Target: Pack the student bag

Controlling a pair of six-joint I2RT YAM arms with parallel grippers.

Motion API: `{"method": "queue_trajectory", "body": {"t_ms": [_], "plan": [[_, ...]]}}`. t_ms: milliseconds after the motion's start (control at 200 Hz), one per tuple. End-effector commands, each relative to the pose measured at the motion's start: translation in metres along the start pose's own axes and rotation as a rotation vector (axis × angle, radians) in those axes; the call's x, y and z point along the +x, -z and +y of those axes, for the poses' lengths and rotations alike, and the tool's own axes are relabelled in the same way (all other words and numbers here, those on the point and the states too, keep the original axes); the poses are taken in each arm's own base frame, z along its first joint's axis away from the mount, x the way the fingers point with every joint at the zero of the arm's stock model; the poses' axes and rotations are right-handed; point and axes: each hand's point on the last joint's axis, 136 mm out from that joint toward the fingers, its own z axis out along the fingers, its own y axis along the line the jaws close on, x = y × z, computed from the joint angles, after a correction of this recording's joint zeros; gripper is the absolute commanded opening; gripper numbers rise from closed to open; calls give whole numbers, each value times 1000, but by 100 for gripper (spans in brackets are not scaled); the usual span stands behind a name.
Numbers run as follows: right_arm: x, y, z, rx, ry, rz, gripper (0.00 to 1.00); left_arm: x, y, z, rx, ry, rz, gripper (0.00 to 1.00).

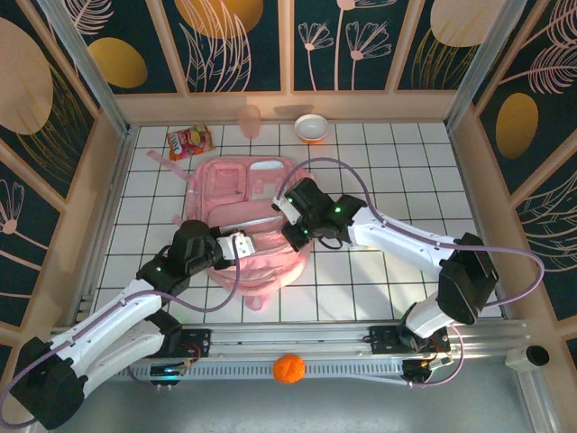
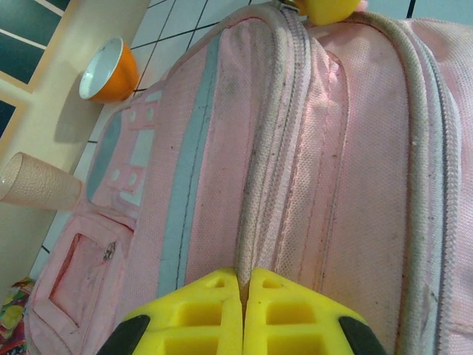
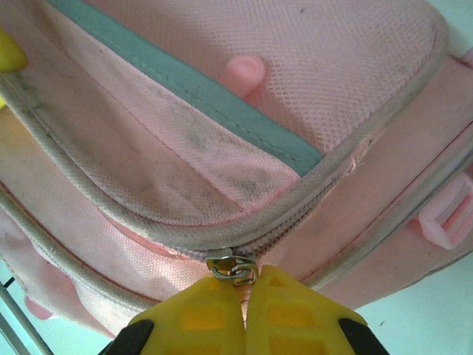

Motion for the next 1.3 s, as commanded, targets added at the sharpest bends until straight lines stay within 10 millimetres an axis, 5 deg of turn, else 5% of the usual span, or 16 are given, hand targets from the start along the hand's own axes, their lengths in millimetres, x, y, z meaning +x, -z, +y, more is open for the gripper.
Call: {"method": "queue_trajectory", "body": {"t_ms": [0, 320, 686, 996, 1121, 1296], "plan": [[19, 10, 20, -110, -36, -9, 5, 3, 2, 13, -60, -13, 26, 0], [-1, 26, 32, -320, 6, -291, 25, -12, 6, 16, -61, -2, -38, 0], [19, 19, 14, -358, -38, -342, 34, -22, 7, 17, -51, 9, -81, 0], [23, 14, 23, -454, -28, -369, 35, -32, 8, 20, -53, 40, -130, 0], [21, 13, 26, -476, -24, -366, 28, -37, 7, 20, -39, 85, -148, 0], [13, 27, 26, -431, -18, -396, 0, -40, 4, 25, -23, 149, -135, 0]]}}
